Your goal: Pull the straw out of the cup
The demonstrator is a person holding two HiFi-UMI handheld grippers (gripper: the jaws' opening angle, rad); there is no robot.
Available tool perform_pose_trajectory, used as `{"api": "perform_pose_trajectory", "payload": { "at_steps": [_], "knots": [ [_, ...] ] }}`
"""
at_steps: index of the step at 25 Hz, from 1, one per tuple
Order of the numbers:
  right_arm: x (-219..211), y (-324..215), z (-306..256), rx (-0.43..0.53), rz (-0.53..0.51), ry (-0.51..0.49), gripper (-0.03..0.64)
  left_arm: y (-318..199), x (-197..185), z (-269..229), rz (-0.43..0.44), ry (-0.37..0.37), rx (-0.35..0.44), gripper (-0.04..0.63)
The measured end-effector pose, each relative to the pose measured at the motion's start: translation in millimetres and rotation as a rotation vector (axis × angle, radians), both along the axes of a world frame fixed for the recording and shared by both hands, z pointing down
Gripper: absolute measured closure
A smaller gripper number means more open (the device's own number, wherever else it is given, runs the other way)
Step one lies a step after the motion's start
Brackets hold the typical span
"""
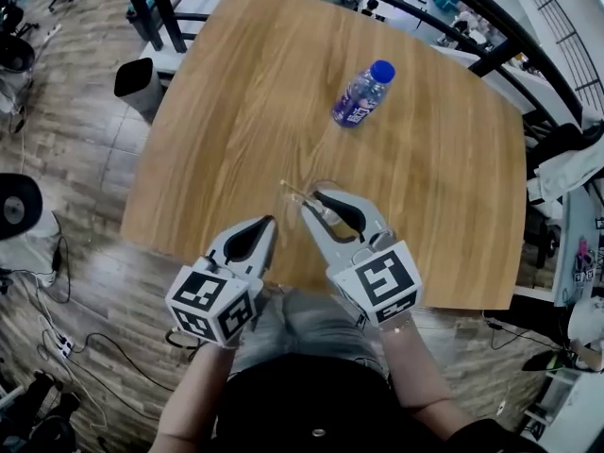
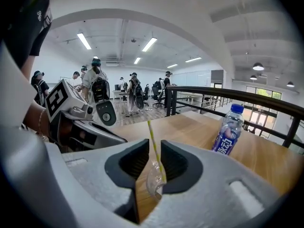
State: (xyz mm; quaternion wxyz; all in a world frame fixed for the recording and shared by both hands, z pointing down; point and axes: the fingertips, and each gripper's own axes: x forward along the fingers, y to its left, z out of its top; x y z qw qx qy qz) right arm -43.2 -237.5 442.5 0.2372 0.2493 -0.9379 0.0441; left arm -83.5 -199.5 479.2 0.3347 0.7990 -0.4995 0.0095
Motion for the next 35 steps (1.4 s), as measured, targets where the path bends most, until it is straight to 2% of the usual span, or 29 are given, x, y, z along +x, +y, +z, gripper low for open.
{"api": "perform_pose_trajectory", "payload": {
  "at_steps": [12, 20, 24, 28, 35],
  "knots": [
    [-20, -9, 20, 0.022, -0.105, 0.108, 0.540, -1, 11, 12, 0.006, 0.021, -0.018, 0.583],
    [-23, -10, 32, 0.033, -0.122, 0.178, 0.543, -1, 4, 15, -0.023, 0.028, -0.025, 0.583],
    [-25, -9, 33, 0.054, -0.130, 0.192, 0.590, -3, 0, 13, -0.029, 0.027, -0.018, 0.583],
    [-23, -10, 27, 0.053, -0.104, 0.173, 0.594, -4, -1, 10, -0.033, 0.027, -0.010, 0.583],
    [-1, -18, 15, -0.003, 0.018, 0.064, 0.594, -3, 1, 6, -0.021, 0.020, 0.003, 0.583]
  ]
}}
